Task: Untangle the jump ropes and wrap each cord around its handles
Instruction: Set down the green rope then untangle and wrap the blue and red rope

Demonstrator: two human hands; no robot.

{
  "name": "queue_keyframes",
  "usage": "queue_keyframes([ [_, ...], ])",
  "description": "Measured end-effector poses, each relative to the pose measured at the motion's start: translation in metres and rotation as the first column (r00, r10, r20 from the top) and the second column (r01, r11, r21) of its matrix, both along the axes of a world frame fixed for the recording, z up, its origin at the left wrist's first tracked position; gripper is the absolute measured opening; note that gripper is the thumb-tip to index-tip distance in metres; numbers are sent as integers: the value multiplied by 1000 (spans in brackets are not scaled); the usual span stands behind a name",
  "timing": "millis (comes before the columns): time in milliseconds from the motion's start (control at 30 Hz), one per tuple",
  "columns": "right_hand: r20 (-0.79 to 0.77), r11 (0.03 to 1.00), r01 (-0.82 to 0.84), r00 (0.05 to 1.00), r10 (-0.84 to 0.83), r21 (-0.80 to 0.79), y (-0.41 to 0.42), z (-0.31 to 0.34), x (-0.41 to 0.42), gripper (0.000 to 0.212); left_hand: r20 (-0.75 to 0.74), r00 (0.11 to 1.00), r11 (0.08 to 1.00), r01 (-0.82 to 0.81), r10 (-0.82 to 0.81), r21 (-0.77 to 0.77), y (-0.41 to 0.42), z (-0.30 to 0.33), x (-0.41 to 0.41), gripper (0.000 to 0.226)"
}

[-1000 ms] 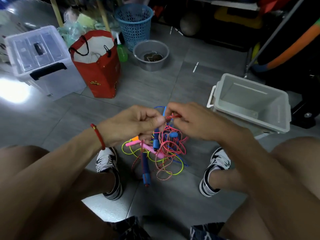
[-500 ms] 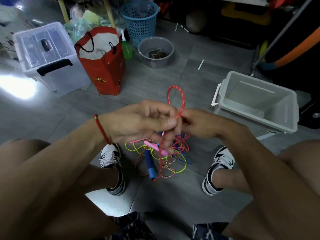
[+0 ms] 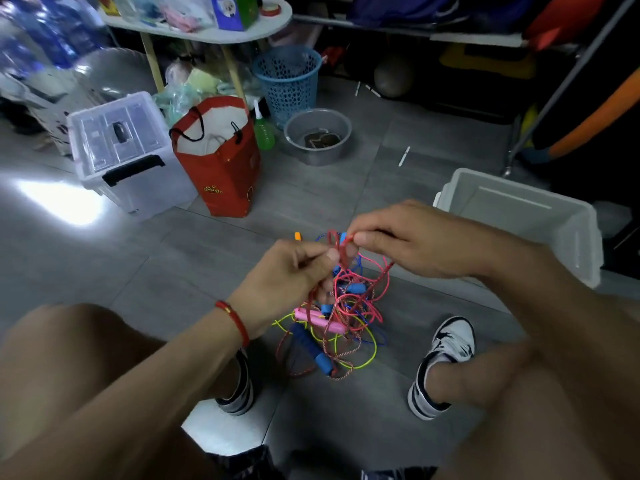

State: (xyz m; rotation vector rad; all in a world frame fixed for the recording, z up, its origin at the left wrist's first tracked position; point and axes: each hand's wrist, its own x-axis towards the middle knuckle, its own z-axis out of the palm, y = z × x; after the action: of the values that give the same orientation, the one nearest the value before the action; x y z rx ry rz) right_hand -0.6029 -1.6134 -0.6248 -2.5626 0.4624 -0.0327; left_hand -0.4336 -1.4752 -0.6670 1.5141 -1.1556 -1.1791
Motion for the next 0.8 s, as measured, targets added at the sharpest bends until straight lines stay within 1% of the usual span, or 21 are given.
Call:
queue_keyframes([
  [33, 72, 998, 57, 996, -58, 23, -3, -2, -5, 21, 53, 998, 999, 45, -45, 12, 2, -3, -2, 31],
  [67, 101, 993, 106, 989, -110, 42, -8, -6, -10, 21, 90, 994, 998, 67, -67, 7, 3, -4, -5, 33],
  [133, 43, 988, 146, 988, -148, 43, -15, -20, -17, 23, 147, 987, 997, 74, -68, -38, 5, -3, -5, 32],
  [200, -15, 990, 135, 991, -134, 41, -15, -33, -22, 24, 145, 987, 996, 81, -73, -44, 4, -1, -4, 33],
  [267, 24, 987, 145, 989, -147, 66, -10, -37, -23, 20, 106, 989, 995, 97, -99, 25, -1, -3, -5, 36],
  [300, 60, 984, 153, 986, -159, 88, -6, -36, -23, 18, 112, 987, 993, 109, -114, 49, -2, -5, -7, 32],
  [367, 96, 981, 139, 984, -153, 131, -2, -37, -25, 15, 146, 980, 991, 129, -132, 30, -5, -10, -11, 16],
  [400, 94, 980, 129, 985, -144, 153, 0, -39, -25, 15, 171, 975, 990, 144, -144, 15, -6, -10, -13, 14],
  [433, 83, 976, 131, 986, -147, 171, 1, -43, -27, 17, 197, 967, 987, 162, -159, 2, -6, -11, -12, 18],
  [467, 59, 973, 140, 986, -153, 181, 0, -48, -30, 21, 209, 963, 984, 178, -172, -11, -5, -11, -11, 24],
  [500, 9, 973, 151, 988, -155, 173, -2, -54, -34, 25, 189, 969, 985, 169, -161, -23, -4, -9, -8, 28],
  [533, -76, 977, 153, 987, -143, 150, -6, -60, -40, 26, 157, 978, 989, 142, -135, -36, -4, -8, -4, 29],
  [567, -200, 981, 149, 972, -123, 123, -11, -66, -47, 25, 152, 983, 992, 115, -107, -47, -3, -7, 3, 29],
  [600, -334, 983, 149, 937, -107, 103, -16, -71, -55, 20, 203, 974, 993, 110, -98, -46, -2, -7, 10, 27],
  [633, -434, 984, 148, 896, -93, 94, -20, -74, -61, 17, 314, 943, 992, 125, -113, -17, -1, -9, 17, 23],
  [667, -472, 985, 141, 878, -80, 95, -23, -75, -65, 17, 442, 885, 989, 140, -149, 53, -1, -13, 22, 17],
  [700, -443, 986, 129, 894, -69, 105, -23, -74, -67, 19, 557, 812, 983, 120, -176, 137, -1, -19, 26, 16],
  [733, -373, 986, 120, 925, -68, 118, -22, -72, -65, 21, 653, 735, 978, 65, -182, 200, -1, -26, 27, 24],
  [767, -288, 985, 115, 955, -74, 127, -18, -69, -61, 21, 721, 675, 979, 9, -157, 204, 0, -32, 27, 37],
  [800, -199, 986, 106, 977, -79, 127, -12, -65, -56, 18, 755, 646, 986, -20, -114, 166, 1, -38, 24, 51],
])
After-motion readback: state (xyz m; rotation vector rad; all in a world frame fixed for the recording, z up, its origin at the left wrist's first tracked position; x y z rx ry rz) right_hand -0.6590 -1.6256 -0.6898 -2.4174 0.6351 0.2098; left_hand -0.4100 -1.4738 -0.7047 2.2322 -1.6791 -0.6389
